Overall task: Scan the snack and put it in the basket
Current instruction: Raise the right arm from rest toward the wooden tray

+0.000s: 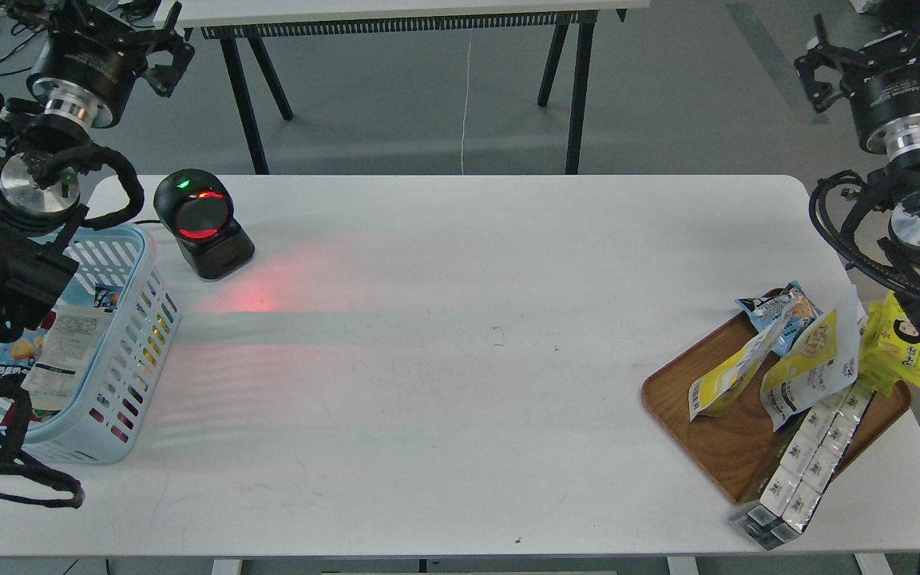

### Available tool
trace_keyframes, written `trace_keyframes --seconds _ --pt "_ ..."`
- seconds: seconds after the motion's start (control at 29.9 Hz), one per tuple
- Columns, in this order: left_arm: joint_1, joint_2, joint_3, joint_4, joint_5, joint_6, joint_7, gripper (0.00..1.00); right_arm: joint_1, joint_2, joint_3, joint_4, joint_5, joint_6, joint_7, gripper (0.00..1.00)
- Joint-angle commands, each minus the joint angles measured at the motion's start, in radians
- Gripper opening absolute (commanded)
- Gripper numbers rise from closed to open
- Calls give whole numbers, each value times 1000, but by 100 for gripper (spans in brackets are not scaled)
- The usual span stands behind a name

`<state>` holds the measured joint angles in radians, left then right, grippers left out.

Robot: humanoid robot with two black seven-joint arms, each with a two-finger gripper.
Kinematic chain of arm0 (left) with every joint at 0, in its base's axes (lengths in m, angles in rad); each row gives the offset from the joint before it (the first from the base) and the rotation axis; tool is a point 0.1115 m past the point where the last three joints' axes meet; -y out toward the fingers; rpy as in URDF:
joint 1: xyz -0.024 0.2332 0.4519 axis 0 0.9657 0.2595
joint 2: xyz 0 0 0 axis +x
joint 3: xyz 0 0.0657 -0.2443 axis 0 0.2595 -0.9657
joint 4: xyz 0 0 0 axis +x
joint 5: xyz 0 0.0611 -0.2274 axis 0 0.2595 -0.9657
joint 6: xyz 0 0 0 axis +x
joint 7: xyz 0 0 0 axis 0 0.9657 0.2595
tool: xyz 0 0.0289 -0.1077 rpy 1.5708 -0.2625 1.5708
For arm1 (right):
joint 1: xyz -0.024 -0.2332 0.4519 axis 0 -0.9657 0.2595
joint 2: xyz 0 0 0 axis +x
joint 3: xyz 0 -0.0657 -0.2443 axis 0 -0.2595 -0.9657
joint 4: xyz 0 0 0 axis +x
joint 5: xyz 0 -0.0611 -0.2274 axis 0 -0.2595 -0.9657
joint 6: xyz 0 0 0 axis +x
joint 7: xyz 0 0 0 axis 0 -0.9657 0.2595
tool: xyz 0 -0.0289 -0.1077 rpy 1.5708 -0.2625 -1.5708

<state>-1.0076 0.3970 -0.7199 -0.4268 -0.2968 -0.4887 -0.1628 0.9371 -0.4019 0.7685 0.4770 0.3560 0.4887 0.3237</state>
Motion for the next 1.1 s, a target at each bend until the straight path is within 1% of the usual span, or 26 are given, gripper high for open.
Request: trace_keyframes --seconds 0.0,0.1,0.3,0.37,0.47,0.57,0.73,0.83,1.07 --pt "-2 -3 -1 0 1 0 -3 100 0 -1 -3 0 0 0 0 100" --pt "-2 -6 -1 0 -1 0 -1 100 0 -17 -9 2 0 0 -2 100" --pt "-8 -6 -3 6 -1 0 -4 100 35 -87 -46 6 -5 0 -3 100" --pt "-28 -6 -1 14 -5 0 -6 100 84 -109 -87 0 -6 0 -3 100" --pt "-32 -4 0 17 -2 0 -29 100 156 -150 -193 2 -29 0 -2 100" --pt "-36 -1 2 19 -1 0 -50 100 233 -161 -299 8 -66 0 1 100" --pt "-37 5 4 17 1 0 -47 100 310 -163 -377 17 -161 0 1 100" --pt "-37 3 5 17 1 0 -46 100 357 -164 -403 75 -314 0 0 100" --pt "-36 5 10 17 2 0 -50 100 387 -227 -411 303 -628 0 1 100"
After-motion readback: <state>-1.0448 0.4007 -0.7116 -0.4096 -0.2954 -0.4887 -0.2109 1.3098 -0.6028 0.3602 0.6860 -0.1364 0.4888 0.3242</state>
